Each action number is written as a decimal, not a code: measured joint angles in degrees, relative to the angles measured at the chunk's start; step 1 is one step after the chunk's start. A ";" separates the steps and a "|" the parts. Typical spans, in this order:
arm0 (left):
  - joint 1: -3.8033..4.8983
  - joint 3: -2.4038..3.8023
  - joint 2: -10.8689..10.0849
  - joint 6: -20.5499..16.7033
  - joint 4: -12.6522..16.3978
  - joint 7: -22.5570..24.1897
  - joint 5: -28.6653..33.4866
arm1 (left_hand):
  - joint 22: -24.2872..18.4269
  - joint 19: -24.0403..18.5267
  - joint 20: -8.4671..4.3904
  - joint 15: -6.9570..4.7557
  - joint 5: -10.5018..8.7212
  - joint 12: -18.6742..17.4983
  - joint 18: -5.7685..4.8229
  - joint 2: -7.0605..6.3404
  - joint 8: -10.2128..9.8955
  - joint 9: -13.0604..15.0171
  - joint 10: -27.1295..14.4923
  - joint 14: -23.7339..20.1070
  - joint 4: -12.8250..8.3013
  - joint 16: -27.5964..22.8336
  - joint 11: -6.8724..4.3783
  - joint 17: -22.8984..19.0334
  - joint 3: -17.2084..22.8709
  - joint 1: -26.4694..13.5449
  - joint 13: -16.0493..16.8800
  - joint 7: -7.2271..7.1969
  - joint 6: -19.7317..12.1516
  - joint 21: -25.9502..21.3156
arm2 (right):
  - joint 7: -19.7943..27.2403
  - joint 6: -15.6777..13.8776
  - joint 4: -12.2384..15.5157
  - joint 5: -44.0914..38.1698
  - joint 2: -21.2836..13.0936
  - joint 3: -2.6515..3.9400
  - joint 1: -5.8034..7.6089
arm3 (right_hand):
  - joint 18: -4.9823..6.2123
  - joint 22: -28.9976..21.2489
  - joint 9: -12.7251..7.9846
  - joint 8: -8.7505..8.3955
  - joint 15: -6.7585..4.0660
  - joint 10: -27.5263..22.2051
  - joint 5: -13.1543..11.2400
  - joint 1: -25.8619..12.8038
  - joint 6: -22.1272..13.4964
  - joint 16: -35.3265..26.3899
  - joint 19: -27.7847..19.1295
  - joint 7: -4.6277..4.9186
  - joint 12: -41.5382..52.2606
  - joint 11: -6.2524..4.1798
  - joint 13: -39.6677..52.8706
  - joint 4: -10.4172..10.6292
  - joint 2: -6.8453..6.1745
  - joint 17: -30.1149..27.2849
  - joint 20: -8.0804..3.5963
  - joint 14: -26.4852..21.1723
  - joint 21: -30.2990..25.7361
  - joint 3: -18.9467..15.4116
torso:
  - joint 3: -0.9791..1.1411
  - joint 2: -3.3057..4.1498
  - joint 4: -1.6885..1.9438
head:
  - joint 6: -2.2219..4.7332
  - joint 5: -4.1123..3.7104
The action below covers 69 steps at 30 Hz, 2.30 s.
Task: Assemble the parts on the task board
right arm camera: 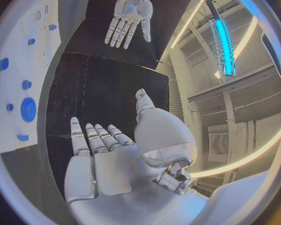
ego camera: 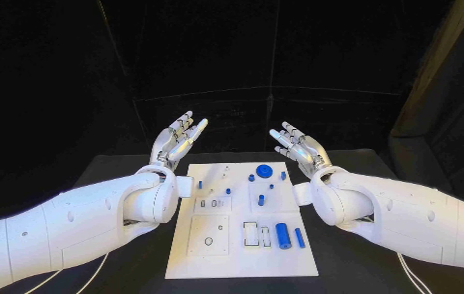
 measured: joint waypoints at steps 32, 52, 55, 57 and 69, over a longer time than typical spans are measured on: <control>0.01 -0.12 -4.22 8.57 3.49 1.64 0.17 | 5.91 29.70 0.40 -2.53 -0.01 6.22 3.07 5.09 4.88 2.19 39.89 34.52 -10.65 9.29 -0.16 2.75 -0.14 4.03 2.29 3.48 32.63 13.75 | -10.39 8.18 -9.75 -47.42 0.53 -0.03 7.85 | 3.13 8.58 3.23 6.87 -5.04 51.46 -1.25 19.03 46.54 10.45 37.81 4.73 6.68 -1.83 2.53 -14.97 -0.23 3.46 -4.23 57.12 22.02 0.15 | -0.32 4.25 0.88 | 1.35 -0.68; -0.25 -0.13 -5.08 12.52 6.52 1.67 -5.21 | 5.98 34.70 -0.34 -4.00 -0.02 6.30 3.08 5.76 4.90 2.13 45.17 39.39 -12.83 9.29 -1.57 2.34 0.00 4.10 2.29 5.39 38.57 15.49 | -24.40 17.27 -13.14 -83.18 7.54 0.15 9.24 | 3.12 32.14 3.08 3.36 -10.84 60.31 -2.41 20.39 54.37 35.60 49.34 1.68 3.16 -5.56 2.76 -16.01 0.07 20.76 -10.08 75.98 54.32 -3.39 | -0.92 8.66 2.64 | 1.93 -2.04; -0.31 -0.13 -4.92 12.78 6.48 1.67 -5.50 | 5.98 34.70 -0.34 -4.00 -0.02 6.30 3.08 5.76 4.90 2.14 45.17 39.40 -12.83 9.29 -1.56 2.34 0.00 4.10 2.29 5.39 38.57 15.49 | -24.99 18.29 -13.46 -84.98 8.06 0.15 9.24 | 3.12 34.55 3.04 3.36 -10.84 59.56 -2.34 20.47 54.35 37.31 49.34 1.71 3.16 -5.27 2.76 -15.93 0.15 21.95 -10.08 75.98 56.40 -3.57 | -0.96 8.88 2.75 | 1.93 -2.08; -0.31 -0.13 -4.86 12.99 6.49 1.67 -5.69 | 5.98 34.89 -0.53 -4.00 -0.04 6.30 3.08 5.76 4.90 2.14 45.17 39.40 -12.98 9.29 -1.56 2.34 0.16 4.11 2.29 5.39 38.57 15.49 | -25.36 18.87 -13.60 -86.03 8.29 0.15 9.24 | 3.12 36.68 3.04 3.36 -10.84 59.21 -1.87 20.84 54.05 38.57 49.76 2.00 3.16 -5.34 2.75 -16.04 0.52 22.77 -9.80 75.98 58.13 -3.68 | -0.98 9.07 2.84 | 1.97 -2.10; -0.35 -0.13 -4.86 13.90 6.10 1.68 -6.21 | 5.87 35.10 -0.33 -4.00 -0.04 5.98 3.07 5.98 4.63 2.08 45.17 39.40 -13.14 8.83 -1.56 2.21 -0.01 3.88 2.28 5.39 38.56 15.49 | -26.58 21.54 -15.09 -89.44 9.79 0.16 9.25 | 2.17 45.27 3.05 3.36 -10.63 57.48 -1.85 21.30 53.44 47.26 52.13 2.23 3.16 -4.94 2.75 -16.04 0.99 30.46 -9.41 75.76 64.79 -3.68 | -1.08 9.99 3.27 | 1.93 -2.38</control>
